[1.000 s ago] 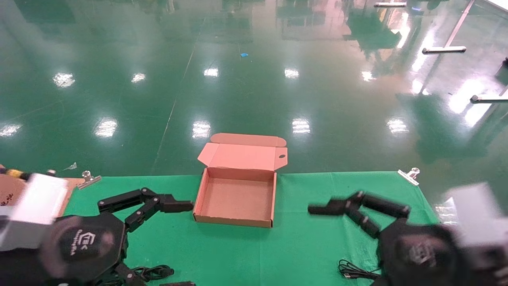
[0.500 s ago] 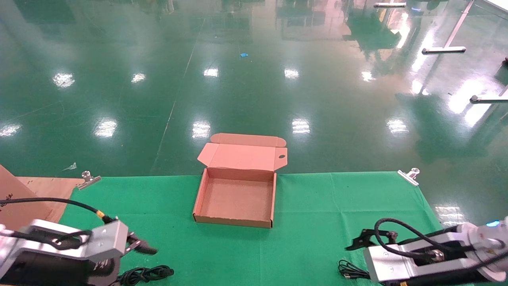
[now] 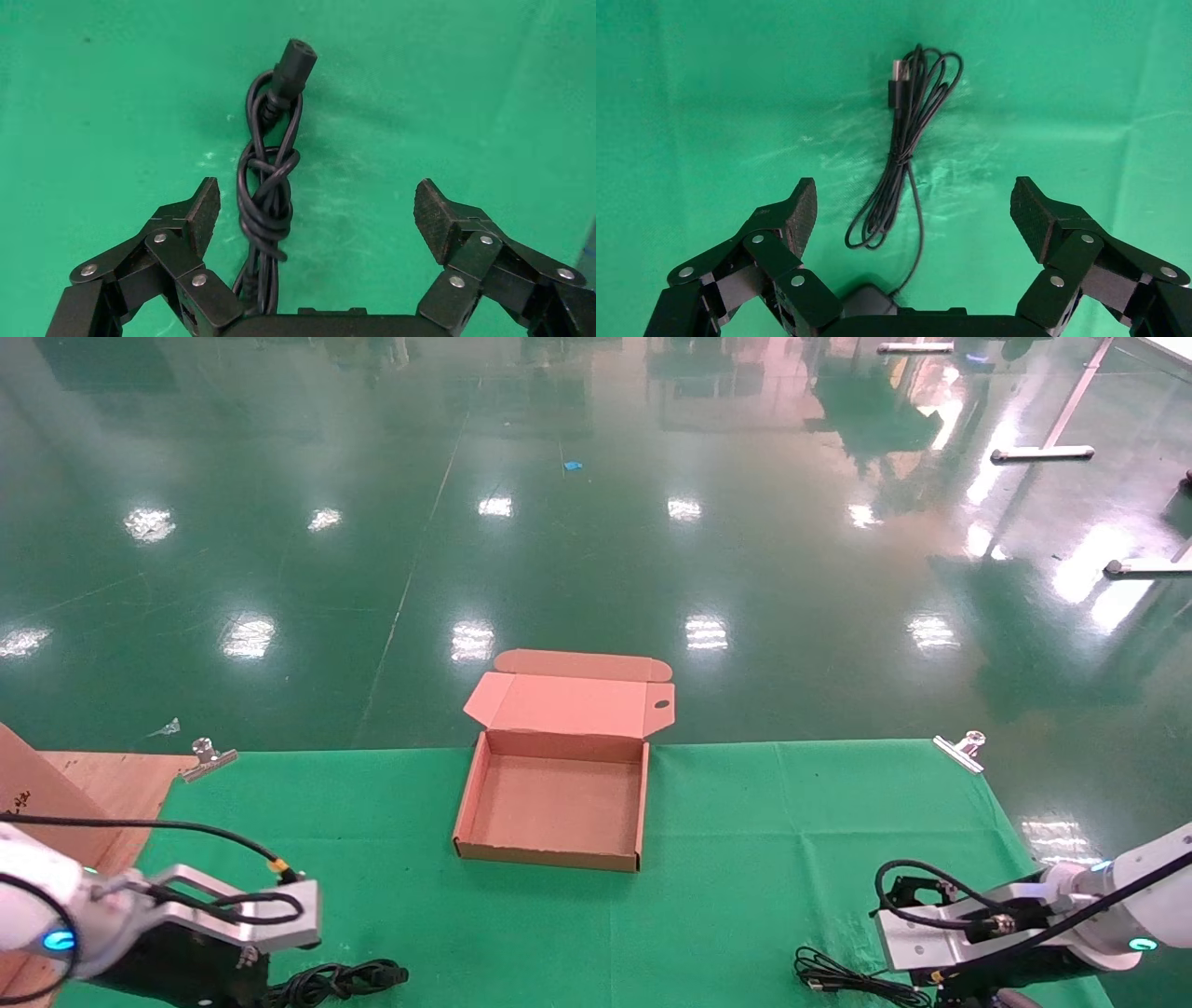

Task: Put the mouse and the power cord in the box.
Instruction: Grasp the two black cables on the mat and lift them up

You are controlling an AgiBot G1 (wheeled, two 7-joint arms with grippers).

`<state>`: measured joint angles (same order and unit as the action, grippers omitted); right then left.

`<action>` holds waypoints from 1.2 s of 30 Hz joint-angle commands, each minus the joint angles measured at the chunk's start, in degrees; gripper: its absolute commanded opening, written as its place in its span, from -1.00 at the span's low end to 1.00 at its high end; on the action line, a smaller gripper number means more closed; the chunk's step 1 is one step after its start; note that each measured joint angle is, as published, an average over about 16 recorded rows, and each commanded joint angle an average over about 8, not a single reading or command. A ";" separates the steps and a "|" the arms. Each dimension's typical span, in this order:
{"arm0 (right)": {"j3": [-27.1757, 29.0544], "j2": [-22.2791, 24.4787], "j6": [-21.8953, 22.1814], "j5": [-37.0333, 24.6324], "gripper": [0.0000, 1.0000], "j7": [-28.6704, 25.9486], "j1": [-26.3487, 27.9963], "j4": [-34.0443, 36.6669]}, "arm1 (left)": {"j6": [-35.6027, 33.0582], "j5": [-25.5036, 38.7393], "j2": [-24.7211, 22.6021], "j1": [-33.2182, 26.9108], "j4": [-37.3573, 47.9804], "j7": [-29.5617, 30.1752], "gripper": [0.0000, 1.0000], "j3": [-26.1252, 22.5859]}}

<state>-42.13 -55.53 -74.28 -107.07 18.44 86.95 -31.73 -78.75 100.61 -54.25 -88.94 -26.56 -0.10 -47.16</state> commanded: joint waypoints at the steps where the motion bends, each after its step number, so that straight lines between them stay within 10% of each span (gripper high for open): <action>1: -0.10 -1.42 1.64 -0.31 1.00 2.81 0.74 4.81 | 1.63 1.10 -1.82 0.01 3.36 -0.83 1.00 -0.57; 28: 0.37 -9.89 13.56 0.34 0.95 16.52 3.54 28.26 | 12.58 0.44 -7.68 -1.96 22.47 -13.01 1.00 0.43; 36: 0.83 -10.34 16.37 0.93 -1.00 17.29 3.15 29.54 | 13.62 -0.18 -7.92 -1.94 24.15 -14.69 -0.89 0.87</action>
<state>-41.35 -65.75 -58.39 -106.20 35.74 90.18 -2.23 -65.29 100.48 -62.15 -90.92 -2.46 -14.67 -46.32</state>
